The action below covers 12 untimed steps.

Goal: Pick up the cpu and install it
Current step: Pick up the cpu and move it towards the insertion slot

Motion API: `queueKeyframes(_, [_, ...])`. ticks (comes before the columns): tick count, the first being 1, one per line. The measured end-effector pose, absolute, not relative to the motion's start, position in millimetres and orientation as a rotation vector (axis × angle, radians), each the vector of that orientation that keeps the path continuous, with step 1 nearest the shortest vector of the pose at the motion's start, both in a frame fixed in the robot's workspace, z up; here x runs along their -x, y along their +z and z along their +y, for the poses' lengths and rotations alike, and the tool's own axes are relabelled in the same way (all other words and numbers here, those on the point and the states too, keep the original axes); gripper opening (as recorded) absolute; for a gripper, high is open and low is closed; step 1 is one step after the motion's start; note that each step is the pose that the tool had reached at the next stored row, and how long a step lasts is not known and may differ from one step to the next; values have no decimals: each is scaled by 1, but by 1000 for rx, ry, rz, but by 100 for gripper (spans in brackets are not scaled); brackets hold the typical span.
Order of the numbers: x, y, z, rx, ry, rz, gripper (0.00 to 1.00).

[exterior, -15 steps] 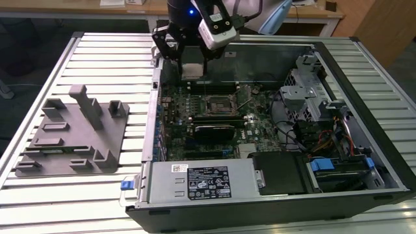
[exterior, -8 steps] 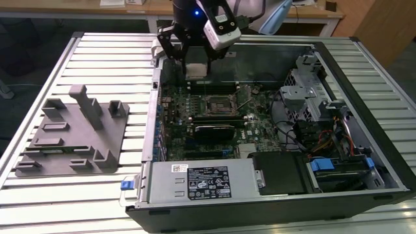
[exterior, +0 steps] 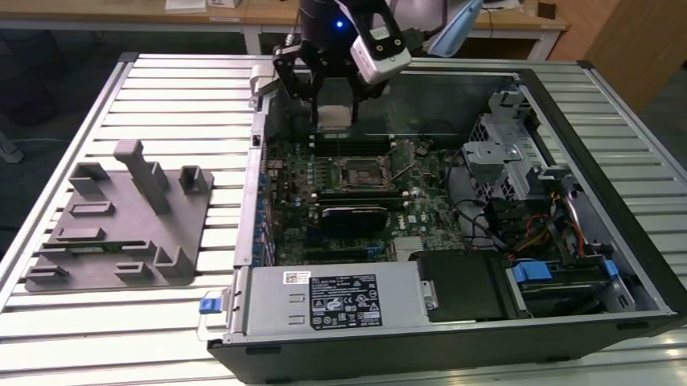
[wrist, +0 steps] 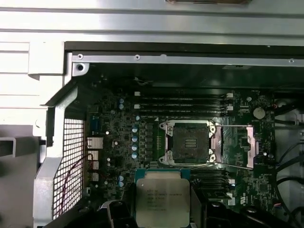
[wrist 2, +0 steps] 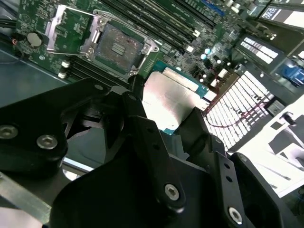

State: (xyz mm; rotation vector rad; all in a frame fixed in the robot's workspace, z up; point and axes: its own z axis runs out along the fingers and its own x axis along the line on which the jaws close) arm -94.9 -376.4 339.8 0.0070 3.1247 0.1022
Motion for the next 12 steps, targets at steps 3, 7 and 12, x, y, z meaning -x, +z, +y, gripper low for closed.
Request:
queueKeyframes(3, [90,339,-376,-7,102,3125,55])
queueKeyframes(7, [83,337,-376,-7,102,3125,55])
queueKeyframes(12, [79,337,-376,-7,102,3125,55])
